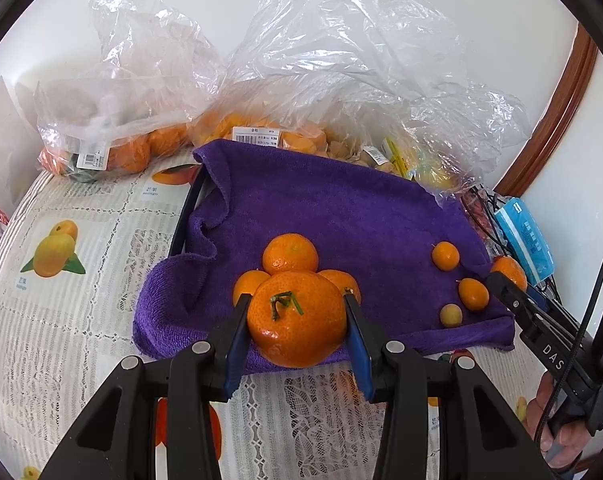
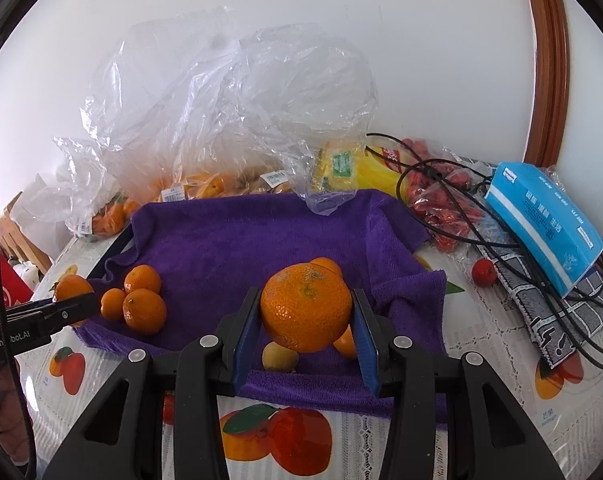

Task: Organize fruits
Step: 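Lift both held oranges and carry them onto the purple towel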

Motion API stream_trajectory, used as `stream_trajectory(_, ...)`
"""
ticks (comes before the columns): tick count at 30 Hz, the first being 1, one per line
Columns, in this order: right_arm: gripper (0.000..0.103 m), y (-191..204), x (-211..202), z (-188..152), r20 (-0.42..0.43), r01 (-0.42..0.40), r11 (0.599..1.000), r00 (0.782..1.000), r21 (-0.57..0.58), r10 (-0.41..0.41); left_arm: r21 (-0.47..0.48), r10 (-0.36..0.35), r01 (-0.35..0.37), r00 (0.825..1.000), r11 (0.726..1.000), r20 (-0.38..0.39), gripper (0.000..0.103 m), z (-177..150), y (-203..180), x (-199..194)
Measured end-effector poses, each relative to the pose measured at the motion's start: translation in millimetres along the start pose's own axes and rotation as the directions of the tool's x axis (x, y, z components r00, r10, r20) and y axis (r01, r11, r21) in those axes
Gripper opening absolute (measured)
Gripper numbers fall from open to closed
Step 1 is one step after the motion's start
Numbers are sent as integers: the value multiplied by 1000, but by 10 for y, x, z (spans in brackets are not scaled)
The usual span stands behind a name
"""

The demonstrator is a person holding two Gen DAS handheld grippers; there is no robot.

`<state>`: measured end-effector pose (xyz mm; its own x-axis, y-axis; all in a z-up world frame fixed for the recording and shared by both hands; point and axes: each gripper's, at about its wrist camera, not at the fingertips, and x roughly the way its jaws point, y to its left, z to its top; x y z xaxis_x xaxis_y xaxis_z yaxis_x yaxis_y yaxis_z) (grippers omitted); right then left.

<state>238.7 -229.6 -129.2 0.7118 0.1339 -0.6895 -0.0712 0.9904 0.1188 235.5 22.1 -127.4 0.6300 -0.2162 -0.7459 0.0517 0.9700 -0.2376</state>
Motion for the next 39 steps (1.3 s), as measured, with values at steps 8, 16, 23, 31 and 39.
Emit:
stream_trajectory(8,44,4,38,-17,-8,9,1000,1000,-11,-9,6,-4,4,1000,1000,-9,41,-10,-24,38)
stream_trajectory(16,44,28,98,-46,-27,15,1000,1000,-24,-15,8,-11,11,1000,1000,-15,41,-16,-27,24)
stream_trajectory(23,43,49,109,-65,-25,25,999,999,-36,-26,12,-15,16,1000,1000,-22,41,-9,-35,48)
stream_trajectory(31,43,60,97,-65,-22,24,999,999,-47,-25,19,-17,18,999,1000,-30,41,-21,-29,77)
stream_trajectory(39,44,29,-14,-21,18,15,1000,1000,-22,-15,22,-17,17,1000,1000,-26,41,-30,-34,79)
